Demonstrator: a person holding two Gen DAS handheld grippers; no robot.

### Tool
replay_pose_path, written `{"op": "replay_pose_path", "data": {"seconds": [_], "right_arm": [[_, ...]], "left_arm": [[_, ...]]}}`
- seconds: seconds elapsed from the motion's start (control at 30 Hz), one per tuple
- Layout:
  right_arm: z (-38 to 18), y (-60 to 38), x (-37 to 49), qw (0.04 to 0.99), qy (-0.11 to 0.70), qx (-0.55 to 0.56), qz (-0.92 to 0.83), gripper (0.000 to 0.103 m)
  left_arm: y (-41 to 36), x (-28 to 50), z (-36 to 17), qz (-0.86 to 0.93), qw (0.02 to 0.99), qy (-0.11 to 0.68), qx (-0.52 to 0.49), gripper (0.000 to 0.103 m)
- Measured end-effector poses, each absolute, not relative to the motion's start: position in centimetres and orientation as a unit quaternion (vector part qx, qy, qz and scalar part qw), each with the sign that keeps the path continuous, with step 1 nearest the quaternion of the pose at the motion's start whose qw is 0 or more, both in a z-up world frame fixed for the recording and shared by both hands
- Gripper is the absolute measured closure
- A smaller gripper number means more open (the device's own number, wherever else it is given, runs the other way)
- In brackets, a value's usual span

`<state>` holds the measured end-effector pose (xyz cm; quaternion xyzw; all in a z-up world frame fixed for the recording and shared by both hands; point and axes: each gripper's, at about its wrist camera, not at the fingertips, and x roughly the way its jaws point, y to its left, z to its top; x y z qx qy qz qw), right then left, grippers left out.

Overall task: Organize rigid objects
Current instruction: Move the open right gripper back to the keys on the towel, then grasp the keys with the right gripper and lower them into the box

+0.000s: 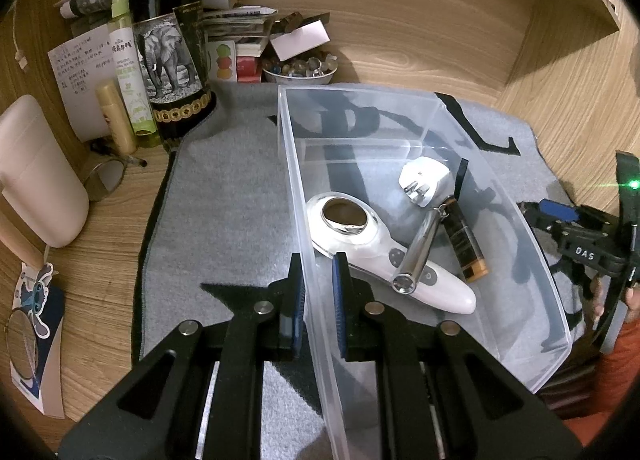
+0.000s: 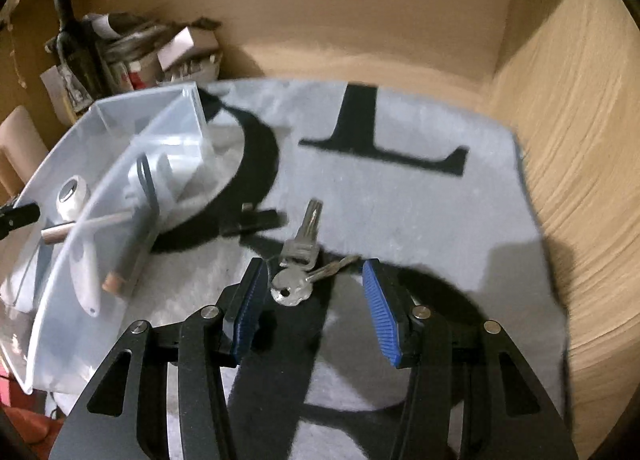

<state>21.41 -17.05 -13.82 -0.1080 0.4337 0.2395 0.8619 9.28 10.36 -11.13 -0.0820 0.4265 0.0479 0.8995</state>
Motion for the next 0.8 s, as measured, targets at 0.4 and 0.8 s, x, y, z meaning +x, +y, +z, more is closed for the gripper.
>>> {"op": "replay_pose_path", "data": {"seconds": [0.4,0.8], "right_arm": [[-16.0,-16.1,22.1,0.849,0.452,-0.123,0.243,0.056],[-15.3,-16.8,21.4,0.859,0.436,-0.112,0.245,0.08]], "left_arm": [[10.4,9.5,-11.4,0.047,0.898,0.429,-0.083,0.091],[10.4,9.5,-11.4,0.047,0.899,0.428,-0.082,0.091]]}}
